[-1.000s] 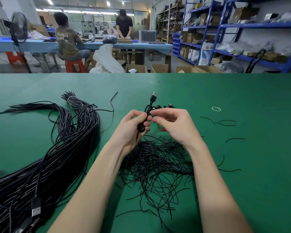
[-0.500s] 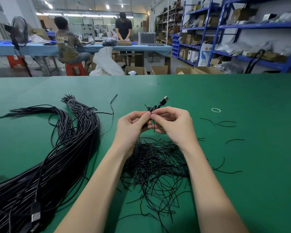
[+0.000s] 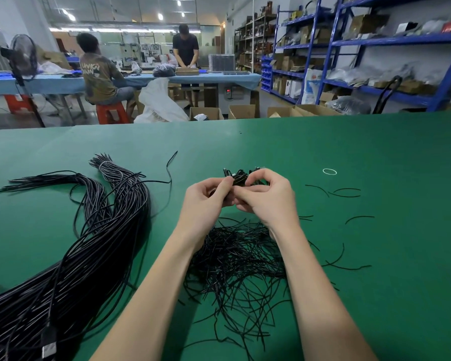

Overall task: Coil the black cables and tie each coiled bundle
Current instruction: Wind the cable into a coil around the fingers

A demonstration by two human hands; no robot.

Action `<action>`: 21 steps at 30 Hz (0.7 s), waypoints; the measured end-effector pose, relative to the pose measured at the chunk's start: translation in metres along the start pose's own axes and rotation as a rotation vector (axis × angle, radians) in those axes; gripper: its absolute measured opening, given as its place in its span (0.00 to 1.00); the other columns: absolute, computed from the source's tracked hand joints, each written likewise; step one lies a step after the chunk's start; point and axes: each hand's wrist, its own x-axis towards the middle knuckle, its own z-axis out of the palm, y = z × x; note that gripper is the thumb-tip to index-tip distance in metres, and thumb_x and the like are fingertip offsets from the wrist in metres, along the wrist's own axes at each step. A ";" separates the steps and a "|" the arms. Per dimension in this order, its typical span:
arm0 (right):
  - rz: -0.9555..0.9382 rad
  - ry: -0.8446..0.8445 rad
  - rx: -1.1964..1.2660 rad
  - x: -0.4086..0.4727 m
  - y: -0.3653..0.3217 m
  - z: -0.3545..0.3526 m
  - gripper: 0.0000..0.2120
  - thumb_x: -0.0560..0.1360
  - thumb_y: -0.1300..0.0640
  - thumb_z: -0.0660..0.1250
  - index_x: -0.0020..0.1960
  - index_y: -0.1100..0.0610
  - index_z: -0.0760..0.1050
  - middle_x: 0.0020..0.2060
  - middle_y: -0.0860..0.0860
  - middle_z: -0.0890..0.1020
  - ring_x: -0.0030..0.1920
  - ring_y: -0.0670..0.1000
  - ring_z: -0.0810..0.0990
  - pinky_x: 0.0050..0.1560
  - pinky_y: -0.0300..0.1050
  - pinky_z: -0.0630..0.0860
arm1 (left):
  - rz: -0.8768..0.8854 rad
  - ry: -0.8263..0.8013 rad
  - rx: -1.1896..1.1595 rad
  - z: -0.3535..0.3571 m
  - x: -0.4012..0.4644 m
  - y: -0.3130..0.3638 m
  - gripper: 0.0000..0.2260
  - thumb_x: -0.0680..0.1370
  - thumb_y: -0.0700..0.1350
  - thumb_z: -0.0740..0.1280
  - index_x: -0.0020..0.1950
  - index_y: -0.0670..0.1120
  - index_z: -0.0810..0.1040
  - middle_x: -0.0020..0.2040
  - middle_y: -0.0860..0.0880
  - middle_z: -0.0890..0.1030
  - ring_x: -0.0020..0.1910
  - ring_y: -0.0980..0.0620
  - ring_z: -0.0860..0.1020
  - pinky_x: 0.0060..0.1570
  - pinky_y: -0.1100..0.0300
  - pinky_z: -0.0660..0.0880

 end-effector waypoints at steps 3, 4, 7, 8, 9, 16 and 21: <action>-0.007 -0.008 -0.055 0.000 0.002 0.003 0.10 0.69 0.61 0.78 0.39 0.57 0.77 0.31 0.55 0.86 0.32 0.54 0.84 0.50 0.58 0.85 | 0.040 0.065 0.047 0.000 0.000 -0.002 0.07 0.81 0.41 0.68 0.46 0.41 0.84 0.35 0.49 0.82 0.36 0.53 0.79 0.49 0.58 0.82; 0.004 -0.013 -0.056 0.000 0.002 0.005 0.09 0.70 0.61 0.78 0.39 0.57 0.78 0.31 0.55 0.86 0.33 0.54 0.85 0.49 0.56 0.85 | 0.042 0.085 0.051 -0.001 0.000 -0.003 0.07 0.80 0.41 0.68 0.46 0.41 0.84 0.34 0.50 0.82 0.36 0.53 0.79 0.49 0.58 0.82; 0.082 -0.084 0.060 -0.001 -0.001 0.004 0.07 0.71 0.64 0.78 0.41 0.59 0.80 0.32 0.54 0.86 0.32 0.49 0.84 0.40 0.46 0.85 | -0.003 0.118 -0.030 -0.002 0.000 -0.002 0.06 0.80 0.39 0.68 0.46 0.42 0.84 0.32 0.52 0.82 0.33 0.56 0.79 0.44 0.63 0.80; 0.125 -0.130 0.116 -0.002 -0.002 0.002 0.06 0.72 0.65 0.78 0.42 0.60 0.81 0.32 0.53 0.86 0.32 0.47 0.83 0.38 0.43 0.84 | -0.019 0.118 -0.077 -0.002 0.000 -0.001 0.06 0.80 0.39 0.68 0.47 0.41 0.84 0.33 0.51 0.82 0.33 0.56 0.79 0.43 0.64 0.80; 0.168 -0.175 0.157 -0.002 -0.003 -0.001 0.05 0.72 0.66 0.77 0.43 0.61 0.81 0.32 0.53 0.85 0.32 0.46 0.83 0.37 0.40 0.83 | -0.029 0.112 -0.112 -0.002 0.000 -0.001 0.05 0.80 0.39 0.68 0.47 0.41 0.83 0.34 0.51 0.82 0.34 0.56 0.79 0.42 0.65 0.79; 0.306 -0.283 0.297 0.000 0.000 -0.011 0.02 0.77 0.66 0.72 0.47 0.61 0.83 0.38 0.52 0.86 0.34 0.44 0.80 0.38 0.37 0.81 | -0.187 0.065 -0.316 0.001 -0.002 0.001 0.03 0.81 0.39 0.67 0.52 0.40 0.77 0.37 0.47 0.81 0.32 0.56 0.79 0.40 0.67 0.79; 0.442 -0.361 0.643 0.000 0.008 -0.012 0.09 0.76 0.67 0.70 0.56 0.65 0.81 0.44 0.57 0.86 0.37 0.46 0.82 0.38 0.35 0.80 | -0.384 -0.023 -0.525 -0.002 -0.005 0.010 0.09 0.79 0.40 0.69 0.42 0.43 0.87 0.39 0.48 0.84 0.35 0.58 0.82 0.39 0.68 0.80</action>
